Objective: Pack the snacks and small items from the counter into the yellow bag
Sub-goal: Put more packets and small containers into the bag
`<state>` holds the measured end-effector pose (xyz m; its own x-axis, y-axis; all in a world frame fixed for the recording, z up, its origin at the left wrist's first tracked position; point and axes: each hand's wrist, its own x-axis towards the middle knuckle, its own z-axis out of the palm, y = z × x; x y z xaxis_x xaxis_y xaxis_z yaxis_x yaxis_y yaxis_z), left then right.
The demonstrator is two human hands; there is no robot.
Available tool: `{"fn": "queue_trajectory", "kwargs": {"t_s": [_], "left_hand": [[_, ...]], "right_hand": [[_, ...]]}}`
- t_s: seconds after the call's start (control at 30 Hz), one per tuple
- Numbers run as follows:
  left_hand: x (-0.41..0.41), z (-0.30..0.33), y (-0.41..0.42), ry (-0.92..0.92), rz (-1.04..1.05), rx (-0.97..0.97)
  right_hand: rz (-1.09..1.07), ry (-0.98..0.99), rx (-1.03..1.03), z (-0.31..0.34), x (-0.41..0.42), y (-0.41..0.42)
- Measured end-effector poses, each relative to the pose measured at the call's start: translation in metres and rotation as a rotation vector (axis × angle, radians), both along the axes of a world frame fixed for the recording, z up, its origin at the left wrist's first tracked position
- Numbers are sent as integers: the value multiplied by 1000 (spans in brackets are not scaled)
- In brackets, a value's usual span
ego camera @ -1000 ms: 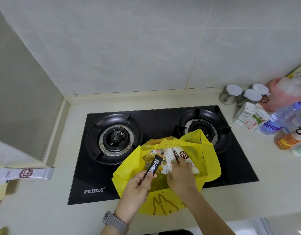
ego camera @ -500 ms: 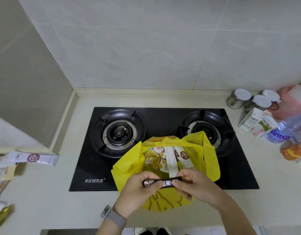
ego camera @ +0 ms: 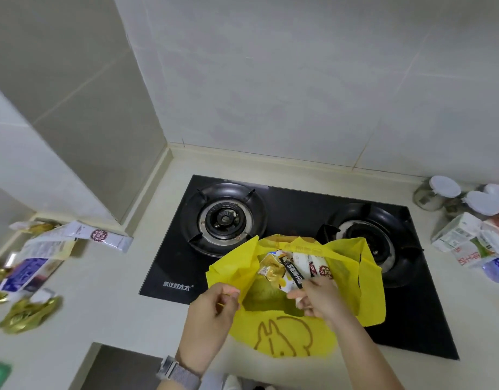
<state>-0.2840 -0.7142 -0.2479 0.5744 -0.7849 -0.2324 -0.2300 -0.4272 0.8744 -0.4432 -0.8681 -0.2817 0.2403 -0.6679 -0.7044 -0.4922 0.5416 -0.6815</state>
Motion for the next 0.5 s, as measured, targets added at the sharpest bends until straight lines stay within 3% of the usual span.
{"fn": "queue_trajectory", "kwargs": {"t_s": [0.23, 0.5], "left_hand": [[16, 3, 20, -155, 68, 52], [21, 4, 34, -155, 145, 99]], "right_hand": [[242, 216, -109, -24, 31, -1], [467, 413, -239, -25, 31, -4]]}}
